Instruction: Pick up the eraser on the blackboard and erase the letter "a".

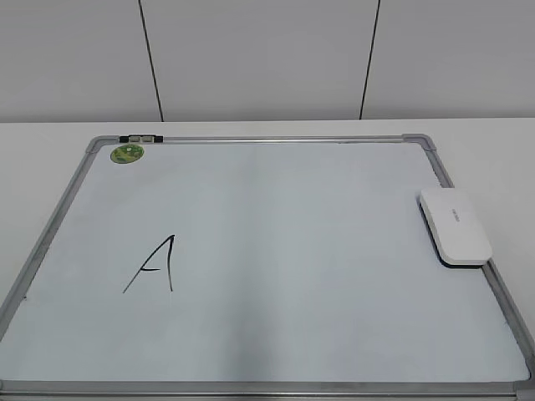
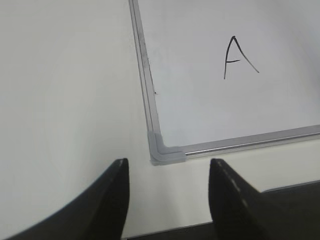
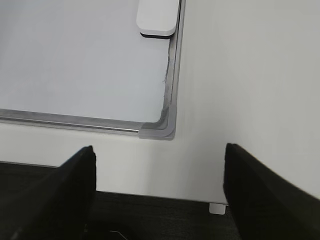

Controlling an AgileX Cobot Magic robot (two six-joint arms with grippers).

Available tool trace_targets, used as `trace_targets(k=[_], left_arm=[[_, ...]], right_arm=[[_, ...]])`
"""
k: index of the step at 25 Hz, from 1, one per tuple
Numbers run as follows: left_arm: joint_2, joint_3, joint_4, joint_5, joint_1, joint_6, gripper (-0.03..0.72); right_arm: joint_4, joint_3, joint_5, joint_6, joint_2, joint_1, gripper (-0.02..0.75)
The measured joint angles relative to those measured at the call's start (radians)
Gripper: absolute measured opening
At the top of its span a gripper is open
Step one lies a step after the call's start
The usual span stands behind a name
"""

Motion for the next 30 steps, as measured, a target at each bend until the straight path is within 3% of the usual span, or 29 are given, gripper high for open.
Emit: trace_targets(k=[20, 30], left_arm=[[0.000, 0.021, 0.007, -0.043, 0.000, 0.000, 0.379], [0.000, 0.021, 0.007, -0.043, 0.000, 0.000, 0.321]], right_arm=[[-0.001, 0.045, -0.032, -0.002, 0.000, 0.000, 0.589], [-0.001, 0.045, -0.032, -0.002, 0.000, 0.000, 0.589]])
